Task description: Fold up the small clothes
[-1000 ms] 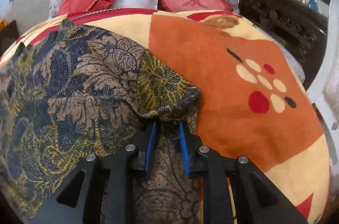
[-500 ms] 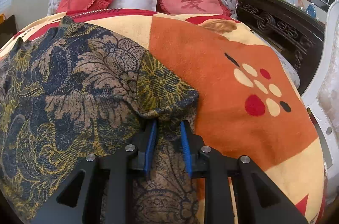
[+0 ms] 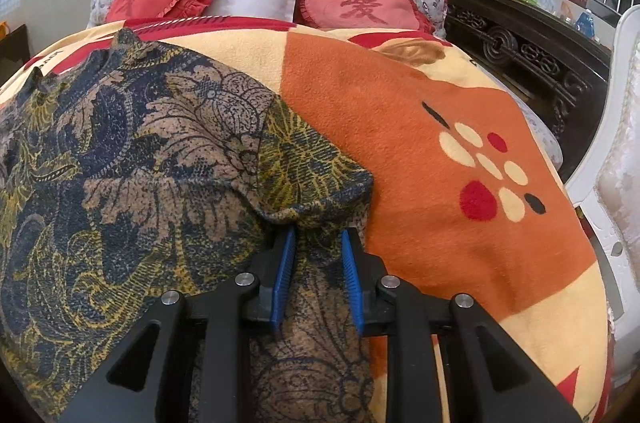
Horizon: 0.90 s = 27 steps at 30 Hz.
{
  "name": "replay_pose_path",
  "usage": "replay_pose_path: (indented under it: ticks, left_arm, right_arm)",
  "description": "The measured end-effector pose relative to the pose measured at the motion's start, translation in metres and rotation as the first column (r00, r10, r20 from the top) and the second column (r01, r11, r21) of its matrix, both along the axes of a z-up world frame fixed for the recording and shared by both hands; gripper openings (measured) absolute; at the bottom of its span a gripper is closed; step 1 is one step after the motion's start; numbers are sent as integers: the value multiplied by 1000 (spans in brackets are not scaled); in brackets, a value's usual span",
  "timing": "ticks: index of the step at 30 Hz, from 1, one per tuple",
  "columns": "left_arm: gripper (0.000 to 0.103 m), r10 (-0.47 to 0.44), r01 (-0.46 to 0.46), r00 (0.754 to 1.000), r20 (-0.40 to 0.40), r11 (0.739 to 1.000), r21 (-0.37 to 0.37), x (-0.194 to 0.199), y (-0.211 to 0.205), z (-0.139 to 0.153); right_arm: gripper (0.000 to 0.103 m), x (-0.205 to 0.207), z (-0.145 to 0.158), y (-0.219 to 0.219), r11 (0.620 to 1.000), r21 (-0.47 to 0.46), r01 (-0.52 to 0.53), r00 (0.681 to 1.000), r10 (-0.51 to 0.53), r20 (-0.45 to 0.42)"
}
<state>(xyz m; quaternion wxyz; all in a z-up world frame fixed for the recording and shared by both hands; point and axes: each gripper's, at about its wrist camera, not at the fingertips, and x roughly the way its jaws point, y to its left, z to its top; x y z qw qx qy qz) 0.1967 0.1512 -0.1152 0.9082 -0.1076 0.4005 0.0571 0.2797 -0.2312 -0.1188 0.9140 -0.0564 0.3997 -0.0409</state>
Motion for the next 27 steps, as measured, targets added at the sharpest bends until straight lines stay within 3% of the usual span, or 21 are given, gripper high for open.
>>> replay_pose_path:
  ticks: [20, 24, 27]
  left_arm:
    - [9, 2, -2, 1000, -5, 1000, 20, 1, -2, 0]
    - [9, 6, -6, 1000, -8, 999, 33, 1, -4, 0]
    - [9, 6, -6, 1000, -8, 999, 33, 1, -5, 0]
  right_arm:
    - [41, -2, -1, 2, 1000, -19, 4, 1000, -4, 6]
    - [42, -6, 15, -6, 1000, 17, 2, 1000, -2, -2]
    - [42, -32, 43, 2, 999, 28, -22, 997, 20, 76]
